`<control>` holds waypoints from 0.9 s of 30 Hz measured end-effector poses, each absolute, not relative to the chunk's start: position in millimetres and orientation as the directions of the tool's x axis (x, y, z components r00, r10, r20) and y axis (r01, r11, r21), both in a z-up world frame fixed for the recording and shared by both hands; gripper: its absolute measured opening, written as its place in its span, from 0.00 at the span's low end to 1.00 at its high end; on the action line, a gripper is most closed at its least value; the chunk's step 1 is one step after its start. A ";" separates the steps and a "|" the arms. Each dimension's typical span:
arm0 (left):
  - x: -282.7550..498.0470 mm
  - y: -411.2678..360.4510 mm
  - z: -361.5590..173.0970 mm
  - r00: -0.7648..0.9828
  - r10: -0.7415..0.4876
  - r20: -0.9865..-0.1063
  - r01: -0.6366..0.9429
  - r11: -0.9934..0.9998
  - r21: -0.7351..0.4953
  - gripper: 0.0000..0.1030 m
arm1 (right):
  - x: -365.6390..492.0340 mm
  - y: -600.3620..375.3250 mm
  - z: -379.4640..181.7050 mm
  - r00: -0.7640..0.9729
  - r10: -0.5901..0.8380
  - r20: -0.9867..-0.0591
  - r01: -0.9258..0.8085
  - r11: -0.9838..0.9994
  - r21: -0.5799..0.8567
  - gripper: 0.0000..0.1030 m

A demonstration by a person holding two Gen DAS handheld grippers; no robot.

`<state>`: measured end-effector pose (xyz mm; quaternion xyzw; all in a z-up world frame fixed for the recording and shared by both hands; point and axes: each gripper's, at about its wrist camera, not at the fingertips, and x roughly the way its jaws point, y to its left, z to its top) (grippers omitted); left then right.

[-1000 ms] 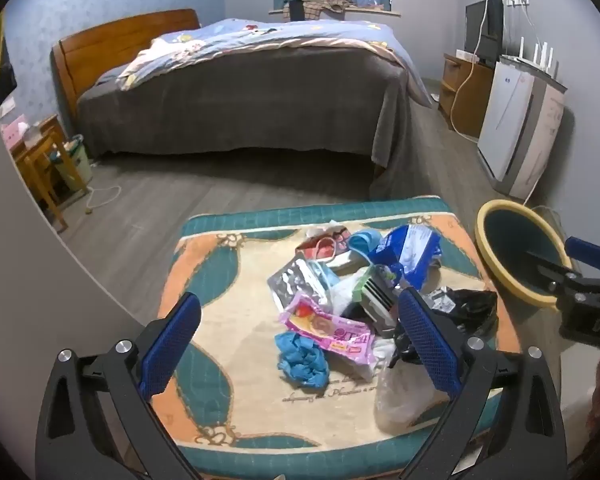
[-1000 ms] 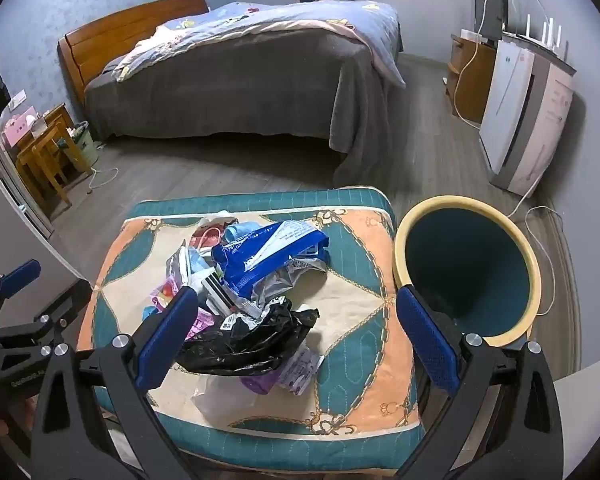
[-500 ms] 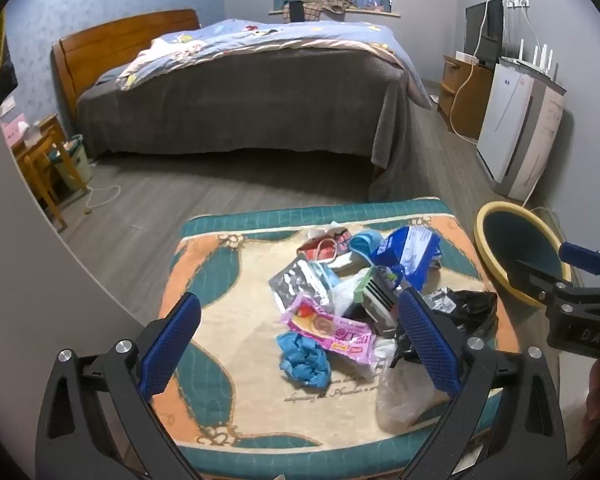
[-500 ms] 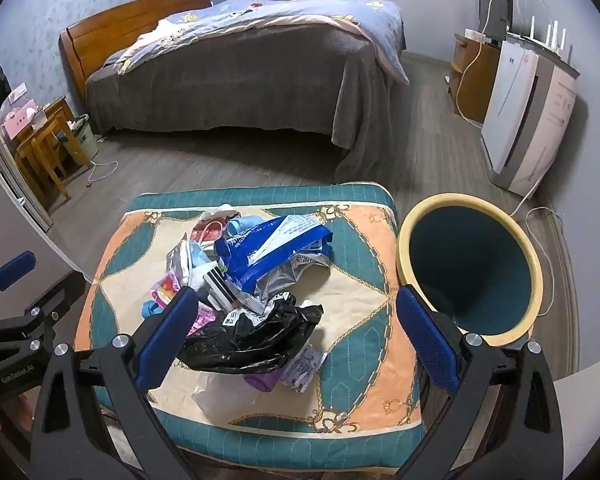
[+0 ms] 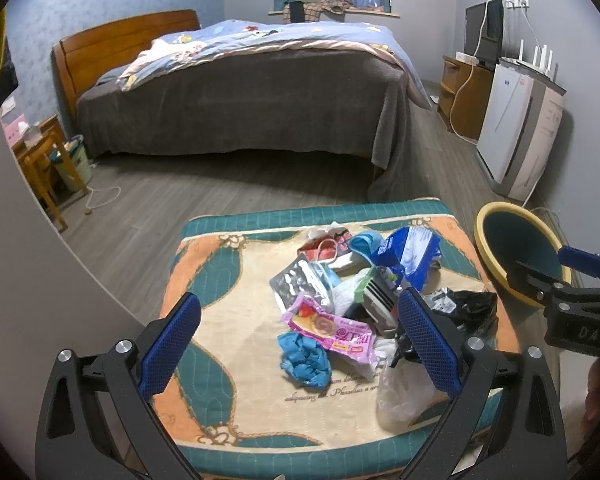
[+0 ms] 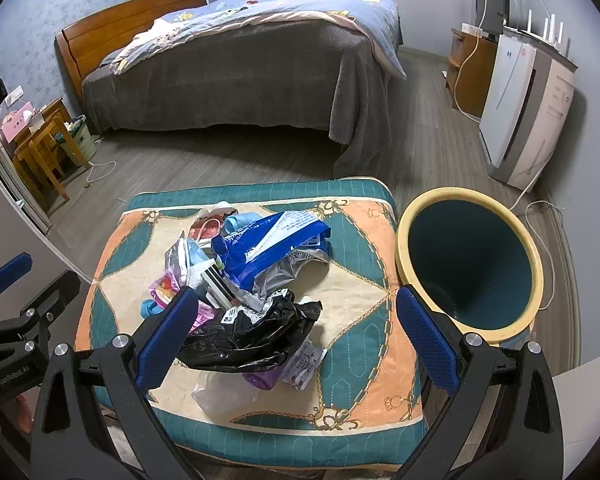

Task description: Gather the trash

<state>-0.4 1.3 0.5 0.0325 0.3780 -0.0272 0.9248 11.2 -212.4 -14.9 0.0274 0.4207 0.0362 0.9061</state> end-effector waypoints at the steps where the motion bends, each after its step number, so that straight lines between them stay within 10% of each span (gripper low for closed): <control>1: -0.4 1.3 0.5 0.713 -0.026 -0.701 0.075 0.996 0.039 0.95 | 11.2 -212.4 -15.0 0.643 0.089 -0.761 -0.043 0.996 0.081 0.95; 27: -0.5 1.3 0.6 0.714 -0.026 -0.700 0.075 0.996 0.040 0.95 | 12.3 -211.8 -17.2 0.634 0.083 -0.769 -0.040 0.996 0.075 0.95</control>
